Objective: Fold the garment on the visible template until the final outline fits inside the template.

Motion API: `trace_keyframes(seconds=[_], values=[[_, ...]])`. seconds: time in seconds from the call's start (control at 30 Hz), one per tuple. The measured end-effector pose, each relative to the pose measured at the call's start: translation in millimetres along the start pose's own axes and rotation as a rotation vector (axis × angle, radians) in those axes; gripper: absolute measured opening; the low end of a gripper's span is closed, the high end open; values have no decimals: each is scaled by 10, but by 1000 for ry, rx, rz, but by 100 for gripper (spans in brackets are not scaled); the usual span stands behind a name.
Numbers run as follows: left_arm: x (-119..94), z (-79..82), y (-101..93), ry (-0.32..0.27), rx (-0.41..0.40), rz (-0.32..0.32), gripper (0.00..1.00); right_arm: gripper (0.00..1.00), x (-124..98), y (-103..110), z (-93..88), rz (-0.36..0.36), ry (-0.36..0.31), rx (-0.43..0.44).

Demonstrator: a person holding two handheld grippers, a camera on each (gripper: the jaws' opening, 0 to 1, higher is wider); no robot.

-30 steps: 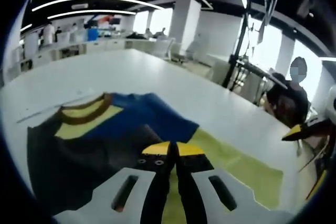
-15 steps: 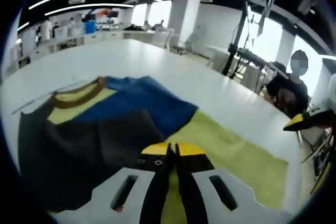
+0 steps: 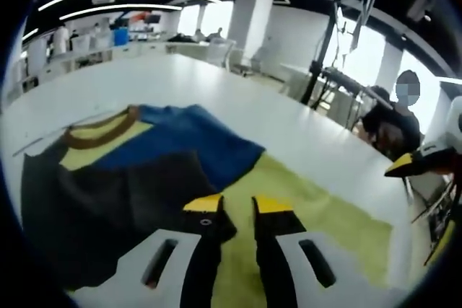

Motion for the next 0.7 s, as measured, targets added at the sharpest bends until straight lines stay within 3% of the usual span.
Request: trace_keyframes(seconds=[0.17,0.5,0.7], values=[[-141,127,36,-37,17,41,38,92,-14,-29,38,-13,1,-3],[-600,212,161,-74,5,115,77,90,22,-61,215,-22,-17,-16],[-846,270,178,-83,18,139,94,89,72,-45,358,-13,-32,-23]])
Point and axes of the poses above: the point that each gripper's makers call its tool centre point, and the gripper's own axes: x roughly forward along the fingers, y roughly to its left, z roughly out of its top, the point moved 5 cm from there along -x, roughly backward along the fingers, and after that the axes turned 13 degrees about -z, right-handed, at the moved point
